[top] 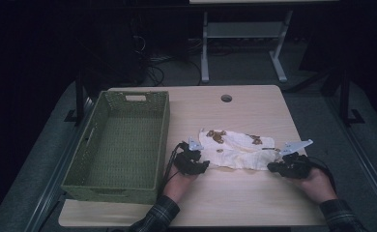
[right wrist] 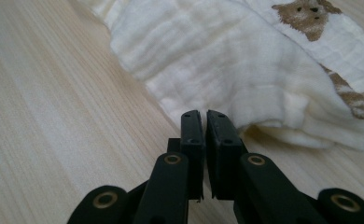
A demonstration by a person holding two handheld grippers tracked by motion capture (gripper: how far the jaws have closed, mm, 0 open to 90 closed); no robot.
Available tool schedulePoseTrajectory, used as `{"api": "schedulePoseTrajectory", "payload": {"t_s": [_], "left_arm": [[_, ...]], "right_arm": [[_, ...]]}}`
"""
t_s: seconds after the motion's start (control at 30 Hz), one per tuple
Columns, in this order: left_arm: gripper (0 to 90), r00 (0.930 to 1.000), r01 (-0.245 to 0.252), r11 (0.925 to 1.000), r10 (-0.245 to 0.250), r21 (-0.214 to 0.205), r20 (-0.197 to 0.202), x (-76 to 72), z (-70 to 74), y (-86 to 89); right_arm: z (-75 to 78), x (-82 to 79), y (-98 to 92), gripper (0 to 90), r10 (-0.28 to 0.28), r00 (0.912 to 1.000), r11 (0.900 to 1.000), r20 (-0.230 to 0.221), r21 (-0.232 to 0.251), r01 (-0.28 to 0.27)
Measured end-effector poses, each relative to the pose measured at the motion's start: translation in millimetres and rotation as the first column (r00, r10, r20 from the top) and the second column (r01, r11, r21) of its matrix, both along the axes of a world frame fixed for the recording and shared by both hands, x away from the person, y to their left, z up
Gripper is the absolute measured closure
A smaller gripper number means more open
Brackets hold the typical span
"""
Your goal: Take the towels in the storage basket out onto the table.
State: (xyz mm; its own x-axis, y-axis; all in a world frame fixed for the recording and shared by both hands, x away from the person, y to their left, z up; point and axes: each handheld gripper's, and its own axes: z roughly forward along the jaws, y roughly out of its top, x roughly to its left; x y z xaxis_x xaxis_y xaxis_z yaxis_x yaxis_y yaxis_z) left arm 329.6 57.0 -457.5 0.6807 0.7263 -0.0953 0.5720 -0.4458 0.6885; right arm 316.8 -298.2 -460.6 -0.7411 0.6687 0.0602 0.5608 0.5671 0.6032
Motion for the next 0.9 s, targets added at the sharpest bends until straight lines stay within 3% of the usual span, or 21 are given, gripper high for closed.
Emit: {"api": "schedulePoseTrajectory", "payload": {"t_s": [0.2,0.37,0.47,0.63,0.9], "left_arm": [[59.7,1.0000,0.000,0.9996,0.000,0.030,0.002,6.0,-5.0,0.8],[77.9,1.0000,-0.001,0.9994,0.002,0.035,-0.007,10.6,-7.1,-0.6],[84.6,0.9996,-0.009,0.9999,0.009,0.008,-0.026,12.0,-6.5,0.2],[86.2,1.0000,0.009,0.9992,-0.009,-0.039,-0.001,7.3,6.5,2.0],[86.1,0.9983,0.059,0.9925,-0.059,-0.107,0.003,-17.5,26.7,5.2]], "right_arm": [[-0.1,1.3,-1.1,85.1,0.002,1.0000,1.0000,-0.010,0.007,-0.002],[0.0,2.2,-1.9,85.1,0.006,0.9999,0.9999,-0.015,0.009,-0.006],[0.2,2.1,-1.6,85.1,0.008,0.9999,1.0000,-0.014,0.004,-0.008],[2.2,1.8,-4.2,86.0,0.014,0.9996,0.9999,-0.023,0.005,-0.014],[14.9,-9.6,-11.0,86.2,0.004,0.9999,0.9987,0.011,0.050,-0.005]]}}
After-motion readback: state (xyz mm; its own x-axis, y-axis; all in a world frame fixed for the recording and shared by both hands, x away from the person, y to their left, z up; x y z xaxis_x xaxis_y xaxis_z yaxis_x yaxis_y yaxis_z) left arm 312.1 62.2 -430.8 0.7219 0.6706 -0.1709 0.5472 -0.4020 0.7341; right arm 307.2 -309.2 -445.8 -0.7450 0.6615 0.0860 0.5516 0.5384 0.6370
